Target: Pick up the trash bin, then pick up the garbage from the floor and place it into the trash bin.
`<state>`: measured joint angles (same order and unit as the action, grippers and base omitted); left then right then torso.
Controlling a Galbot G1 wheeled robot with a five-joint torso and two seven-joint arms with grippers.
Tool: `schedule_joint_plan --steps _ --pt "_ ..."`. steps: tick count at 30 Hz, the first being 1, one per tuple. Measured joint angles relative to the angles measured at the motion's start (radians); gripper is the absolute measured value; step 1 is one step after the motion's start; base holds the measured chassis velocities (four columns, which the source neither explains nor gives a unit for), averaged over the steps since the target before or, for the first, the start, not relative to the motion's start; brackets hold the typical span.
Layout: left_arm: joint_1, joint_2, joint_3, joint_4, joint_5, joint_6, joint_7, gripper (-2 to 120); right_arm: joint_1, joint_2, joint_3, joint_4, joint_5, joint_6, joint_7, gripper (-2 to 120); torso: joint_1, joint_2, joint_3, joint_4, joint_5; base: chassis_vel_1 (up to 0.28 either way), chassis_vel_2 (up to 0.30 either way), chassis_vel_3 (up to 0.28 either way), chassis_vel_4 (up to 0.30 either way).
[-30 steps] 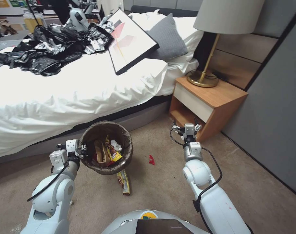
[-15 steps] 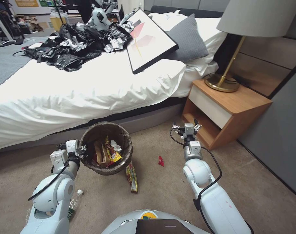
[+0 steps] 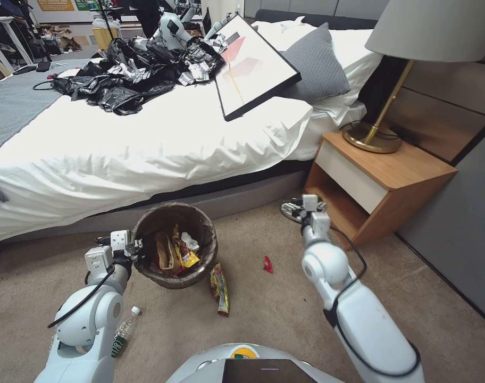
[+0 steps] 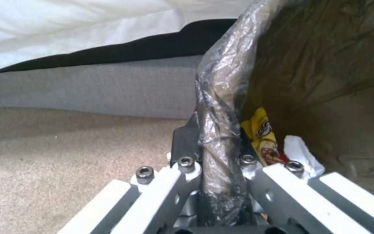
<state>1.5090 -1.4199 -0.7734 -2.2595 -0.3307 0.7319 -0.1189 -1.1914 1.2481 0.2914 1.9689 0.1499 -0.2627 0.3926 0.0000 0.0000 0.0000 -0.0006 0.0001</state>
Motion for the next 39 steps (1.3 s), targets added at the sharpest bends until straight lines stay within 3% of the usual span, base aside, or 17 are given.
schedule_joint_plan --steps 1,2,3,5,6,8,9,11,14,21,39 --pt "0.000 0.000 0.001 0.001 0.002 0.000 0.000 0 0.027 -0.009 -0.012 0.000 0.058 -0.066 0.022 100 0.000 0.000 0.000 0.0001 -0.0001 0.000 0.000 0.000 0.000" --pt "0.000 0.000 0.001 0.001 0.002 0.000 0.000 0 0.027 -0.009 -0.012 0.000 0.058 -0.066 0.022 100 0.000 0.000 0.000 0.0001 -0.0001 0.000 0.000 0.000 0.000" --pt "0.000 -0.002 0.004 0.001 0.005 0.000 0.000 0 0.102 -0.032 -0.057 -0.023 0.204 -0.210 0.090 100 0.000 0.000 0.000 0.0006 -0.0002 0.000 0.000 0.000 0.000" --pt "0.001 -0.003 0.006 0.001 0.011 0.000 0.002 0 0.202 -0.057 -0.118 -0.085 0.372 -0.396 0.145 100 0.000 0.000 0.000 0.0010 -0.0001 0.000 0.000 0.000 0.000" --pt "0.001 -0.003 0.006 0.001 0.011 0.000 0.002 0 0.202 -0.057 -0.118 -0.085 0.372 -0.396 0.145 100 0.000 0.000 0.000 0.0010 -0.0001 0.000 0.000 0.000 0.000" --pt "0.001 -0.003 0.007 0.001 0.013 0.000 0.002 0 0.280 -0.069 -0.172 -0.147 0.495 -0.468 0.171 100 0.000 0.000 0.000 0.0005 -0.0003 0.000 0.000 0.000 0.000" --pt "0.001 -0.003 0.007 0.001 0.013 0.000 0.002 0 0.280 -0.069 -0.172 -0.147 0.495 -0.468 0.171 100 0.000 0.000 0.000 0.0005 -0.0003 0.000 0.000 0.000 0.000" --pt "0.003 -0.002 0.004 -0.003 0.013 0.000 0.002 0 0.395 -0.057 -0.258 -0.279 0.644 -0.490 0.179 100 0.000 0.000 0.000 0.0009 -0.0003 0.000 0.000 0.000 0.000" --pt "0.005 -0.002 0.000 -0.003 0.012 0.000 0.002 0 0.439 -0.037 -0.303 -0.356 0.674 -0.490 0.168 100 0.000 0.000 0.000 0.0009 -0.0003 0.000 0.000 0.000 0.000" --pt "0.007 0.001 -0.006 0.007 0.008 -0.003 0.004 0 0.409 0.051 -0.374 -0.586 0.561 -0.482 0.082 100 0.000 0.000 0.000 0.0005 -0.0002 0.000 0.000 0.000 0.000" --pt "-0.002 -0.006 0.009 0.033 0.016 -0.014 0.015 0 0.292 0.049 -0.359 -0.591 0.515 -0.474 0.112 100 0.000 0.000 0.000 0.0006 -0.0002 0.000 0.000 0.000 0.000"
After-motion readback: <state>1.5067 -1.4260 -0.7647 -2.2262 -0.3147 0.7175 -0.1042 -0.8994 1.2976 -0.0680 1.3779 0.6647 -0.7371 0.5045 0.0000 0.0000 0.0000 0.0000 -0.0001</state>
